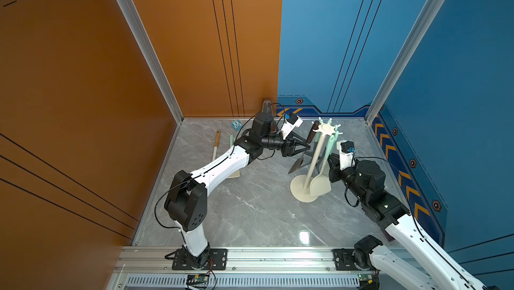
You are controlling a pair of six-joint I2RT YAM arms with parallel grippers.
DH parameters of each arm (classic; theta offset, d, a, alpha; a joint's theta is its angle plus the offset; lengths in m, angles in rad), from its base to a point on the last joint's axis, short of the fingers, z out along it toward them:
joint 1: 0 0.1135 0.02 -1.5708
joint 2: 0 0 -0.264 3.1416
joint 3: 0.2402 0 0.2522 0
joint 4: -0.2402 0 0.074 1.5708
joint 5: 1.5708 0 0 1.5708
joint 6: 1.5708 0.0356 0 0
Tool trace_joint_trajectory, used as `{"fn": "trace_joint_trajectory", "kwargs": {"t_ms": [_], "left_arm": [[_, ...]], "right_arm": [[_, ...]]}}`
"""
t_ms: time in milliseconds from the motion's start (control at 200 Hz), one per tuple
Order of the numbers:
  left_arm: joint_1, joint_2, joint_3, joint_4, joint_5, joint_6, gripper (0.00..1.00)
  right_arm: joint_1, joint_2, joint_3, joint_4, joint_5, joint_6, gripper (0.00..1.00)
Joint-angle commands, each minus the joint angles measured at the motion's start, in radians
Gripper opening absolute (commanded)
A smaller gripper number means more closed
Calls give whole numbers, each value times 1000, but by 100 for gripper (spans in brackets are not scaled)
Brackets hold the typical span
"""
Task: Take the spatula off the kitchen utensil rack
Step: Take off the spatula from the rack.
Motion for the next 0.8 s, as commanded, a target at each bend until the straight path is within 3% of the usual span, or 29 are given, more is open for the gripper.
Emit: {"fn": "trace_joint_trajectory", "kwargs": {"t_ms": [0, 265, 796], "left_arm": [[-22, 8, -5, 6, -42, 36, 43], [-35, -30, -67, 6, -192, 93, 42], [-75, 19, -41, 6, -247, 103, 25]], "right_arm": [[-3, 12, -42, -116, 27, 28, 15], [-3, 11, -40, -118, 26, 27, 15], [-1, 17, -27, -123, 24, 25, 15]]}}
